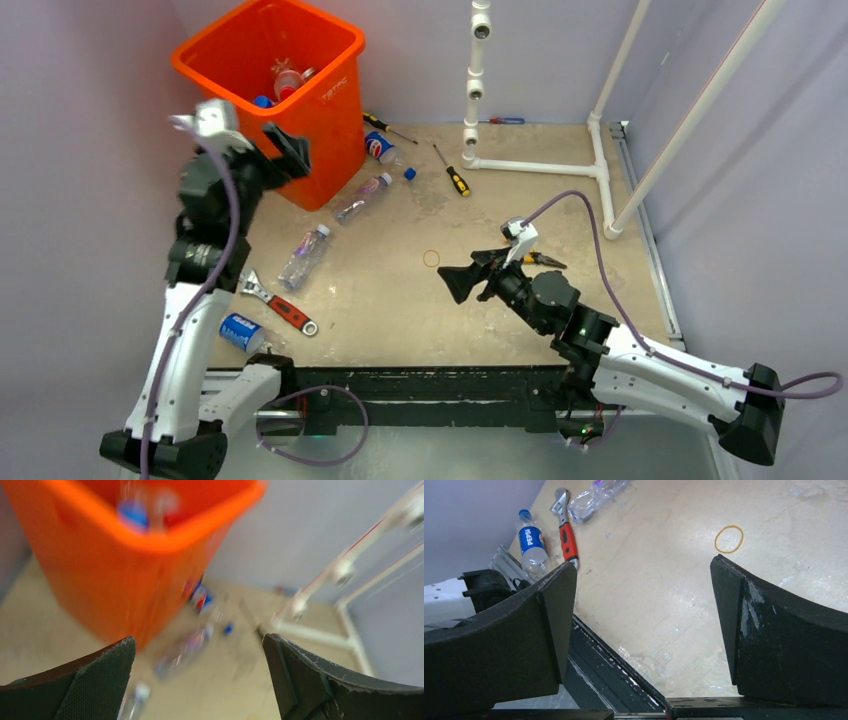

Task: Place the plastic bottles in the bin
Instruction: Pick up the plastic bottle at the center of the board.

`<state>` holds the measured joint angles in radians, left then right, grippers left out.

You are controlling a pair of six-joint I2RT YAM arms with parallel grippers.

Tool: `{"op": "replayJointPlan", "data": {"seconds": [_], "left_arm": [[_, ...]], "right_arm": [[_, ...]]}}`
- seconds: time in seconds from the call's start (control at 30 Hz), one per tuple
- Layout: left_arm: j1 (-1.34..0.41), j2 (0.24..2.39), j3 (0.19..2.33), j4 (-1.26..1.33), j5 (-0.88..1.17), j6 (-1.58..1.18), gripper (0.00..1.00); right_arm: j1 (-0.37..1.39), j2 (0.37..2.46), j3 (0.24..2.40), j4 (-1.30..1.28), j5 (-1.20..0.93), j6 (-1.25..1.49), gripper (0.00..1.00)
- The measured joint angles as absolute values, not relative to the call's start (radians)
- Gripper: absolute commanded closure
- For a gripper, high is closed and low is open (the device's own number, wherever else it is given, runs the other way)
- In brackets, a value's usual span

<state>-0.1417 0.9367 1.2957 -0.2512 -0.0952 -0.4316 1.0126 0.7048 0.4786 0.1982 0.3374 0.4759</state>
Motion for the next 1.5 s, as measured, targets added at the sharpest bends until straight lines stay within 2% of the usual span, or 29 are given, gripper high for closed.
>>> {"op": "replayJointPlan", "data": {"seconds": [0.2,0.43,0.67,0.9,1.17,1.37,1.5], "left_arm": [[-0.218,0.949,0.999,-0.532,-0.143,-0.46,0.01],[-0.344,1.002,0.801,-0.543,-0.285,-0.537,0.01],[-0.363,1.25,0.774,-0.463,-0.42,-0.504,0.01],[-0.36,1.477,0.874,-0.444,-0.557,-0.452,0.02],[-0.237,1.586,0.878,-0.415,-0.516,-0.433,0.19],[-0.223,1.606,0.879,-0.399,-0.456,-0.426,0.43],[-0.226,1.607,0.887,-0.387,-0.428,-0.427,0.55]], "right_arm": [[1.013,0.763,0.479,0.247,0.319,0.489,0.01],[1.013,0.767,0.459,0.303,0.319,0.524,0.01],[1.013,0.717,0.415,0.304,0.323,0.543,0.01],[1.013,0.683,0.36,0.339,0.322,0.561,0.01],[1.013,0.678,0.348,0.337,0.322,0.553,0.01],[1.013,0.673,0.348,0.341,0.322,0.538,0.01],[1.013,0.674,0.348,0.346,0.322,0.538,0.01]]}}
